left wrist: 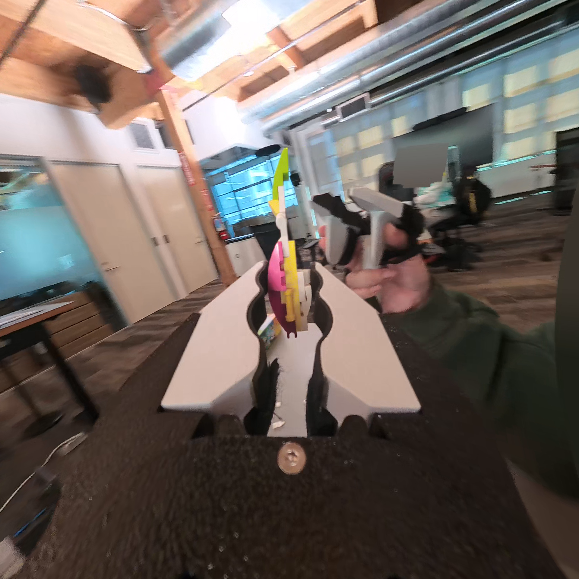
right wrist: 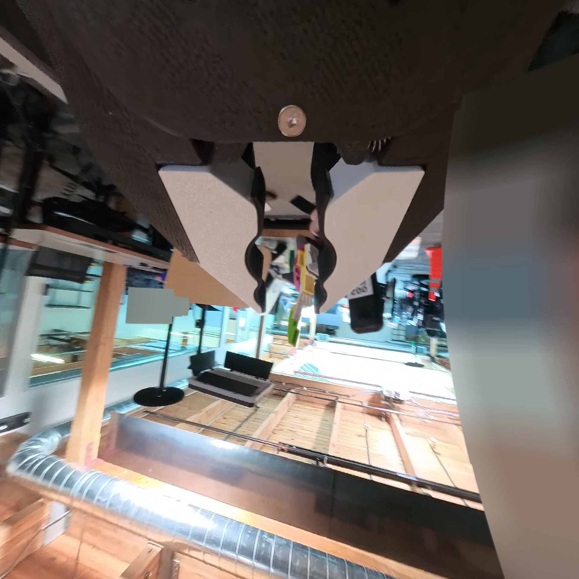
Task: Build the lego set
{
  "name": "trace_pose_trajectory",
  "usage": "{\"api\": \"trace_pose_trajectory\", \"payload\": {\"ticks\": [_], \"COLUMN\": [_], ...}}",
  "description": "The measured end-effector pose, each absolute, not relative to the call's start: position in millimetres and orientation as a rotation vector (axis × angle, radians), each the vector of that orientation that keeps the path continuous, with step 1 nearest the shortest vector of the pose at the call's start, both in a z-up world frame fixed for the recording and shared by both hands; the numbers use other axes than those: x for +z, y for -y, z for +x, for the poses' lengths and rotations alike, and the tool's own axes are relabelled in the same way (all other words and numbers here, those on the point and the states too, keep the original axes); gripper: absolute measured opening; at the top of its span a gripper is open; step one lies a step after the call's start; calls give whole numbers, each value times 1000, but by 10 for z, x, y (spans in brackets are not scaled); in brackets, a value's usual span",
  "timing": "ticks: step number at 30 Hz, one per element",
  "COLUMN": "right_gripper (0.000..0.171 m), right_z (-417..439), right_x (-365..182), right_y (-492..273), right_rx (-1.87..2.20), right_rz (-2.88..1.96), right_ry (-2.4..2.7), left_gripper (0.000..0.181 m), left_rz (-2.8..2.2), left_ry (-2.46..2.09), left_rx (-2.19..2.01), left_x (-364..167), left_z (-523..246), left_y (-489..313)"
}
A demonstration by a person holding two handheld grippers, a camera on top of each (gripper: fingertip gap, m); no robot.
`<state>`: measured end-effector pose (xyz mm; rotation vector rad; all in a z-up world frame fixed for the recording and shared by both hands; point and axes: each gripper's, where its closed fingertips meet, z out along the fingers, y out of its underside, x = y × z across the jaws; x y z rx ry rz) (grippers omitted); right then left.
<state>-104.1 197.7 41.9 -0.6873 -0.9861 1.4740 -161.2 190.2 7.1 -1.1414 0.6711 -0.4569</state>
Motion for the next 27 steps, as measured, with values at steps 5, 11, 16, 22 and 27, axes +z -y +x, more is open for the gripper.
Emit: {"api": "trace_pose_trajectory", "payload": {"ticks": [5, 11, 16, 22, 27], "right_gripper": [31, 28, 28, 27, 16], "right_z": [-1085, -1265, -955, -875, -942], "right_x": [236, -1519, -2800, -3194, -3237], "right_y": [-1868, -1569, -865, -745, -736], "right_rx": [1117, 716, 711, 822, 792], "right_rz": [-805, -1264, -1456, -1621, -1589], "right_ry": [1070, 1651, 2045, 1958, 1958], "left_gripper": [24, 24, 24, 24, 24], "left_rz": [-1148, -1119, -1108, -1090, -1084], "left_ry": [-660, -676, -715, -745, -749], "left_rx": [-404, -435, -445, -474, -490], "left_x": [103, 126, 124, 132, 132], "left_z": [-1743, -1777, -1684, -1617, -1614], "left_y": [-1784, -1686, -1652, -1619, -1625]}}
